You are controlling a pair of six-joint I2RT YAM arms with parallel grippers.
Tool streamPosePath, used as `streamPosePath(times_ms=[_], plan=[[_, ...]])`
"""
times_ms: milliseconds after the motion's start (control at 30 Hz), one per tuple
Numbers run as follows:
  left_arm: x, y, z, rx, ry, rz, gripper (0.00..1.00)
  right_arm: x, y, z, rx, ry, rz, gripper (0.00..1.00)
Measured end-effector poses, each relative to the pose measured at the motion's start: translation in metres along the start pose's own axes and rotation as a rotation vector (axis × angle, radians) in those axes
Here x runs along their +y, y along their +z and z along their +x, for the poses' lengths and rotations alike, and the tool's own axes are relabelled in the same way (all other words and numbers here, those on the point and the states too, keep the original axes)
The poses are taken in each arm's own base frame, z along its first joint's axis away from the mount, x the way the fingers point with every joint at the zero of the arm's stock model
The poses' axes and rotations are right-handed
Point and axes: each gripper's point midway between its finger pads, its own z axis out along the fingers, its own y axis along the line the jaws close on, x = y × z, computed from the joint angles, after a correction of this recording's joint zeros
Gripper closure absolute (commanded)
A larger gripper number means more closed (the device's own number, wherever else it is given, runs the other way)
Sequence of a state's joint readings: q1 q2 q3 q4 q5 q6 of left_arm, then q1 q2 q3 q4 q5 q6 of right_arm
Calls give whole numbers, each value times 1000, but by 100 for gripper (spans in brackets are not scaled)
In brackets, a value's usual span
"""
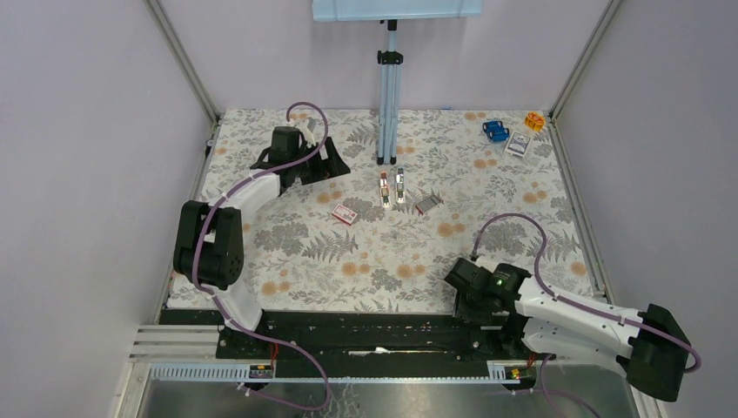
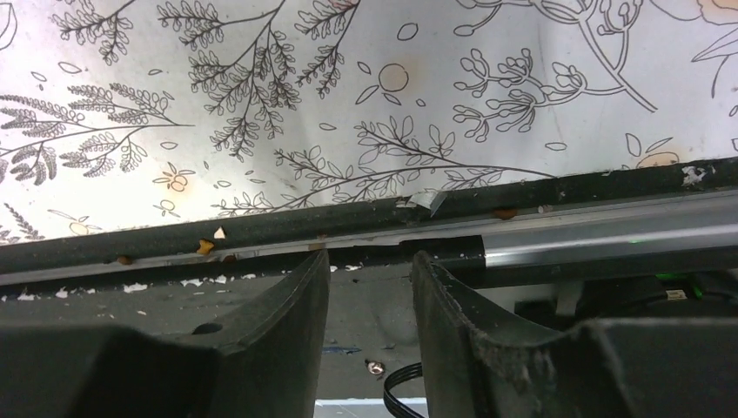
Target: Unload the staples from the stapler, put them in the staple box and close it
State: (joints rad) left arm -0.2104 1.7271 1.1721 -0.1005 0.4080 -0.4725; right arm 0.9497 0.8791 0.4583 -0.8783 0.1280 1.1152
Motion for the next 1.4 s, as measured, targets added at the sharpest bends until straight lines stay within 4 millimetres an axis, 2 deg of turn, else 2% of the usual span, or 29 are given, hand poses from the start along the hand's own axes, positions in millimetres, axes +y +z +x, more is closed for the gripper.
streamPosePath(times_ms=[367, 567, 867, 1100, 1400], plan=[[-17, -11, -14, -51, 24, 49, 11, -2, 17, 4, -54, -24, 117, 51], [-19, -12, -13, -52, 27, 64, 11, -7, 23, 1, -89, -36, 169, 66], [-19, -11, -9, -47, 22, 78, 11, -12, 28, -1, -100, -65, 210, 68], [-21, -11, -9, -47, 21, 88, 11, -11, 28, -1, -99, -83, 211, 80], [-23, -11, -11, -54, 25, 97, 11, -10, 28, -2, -102, -95, 206, 91]])
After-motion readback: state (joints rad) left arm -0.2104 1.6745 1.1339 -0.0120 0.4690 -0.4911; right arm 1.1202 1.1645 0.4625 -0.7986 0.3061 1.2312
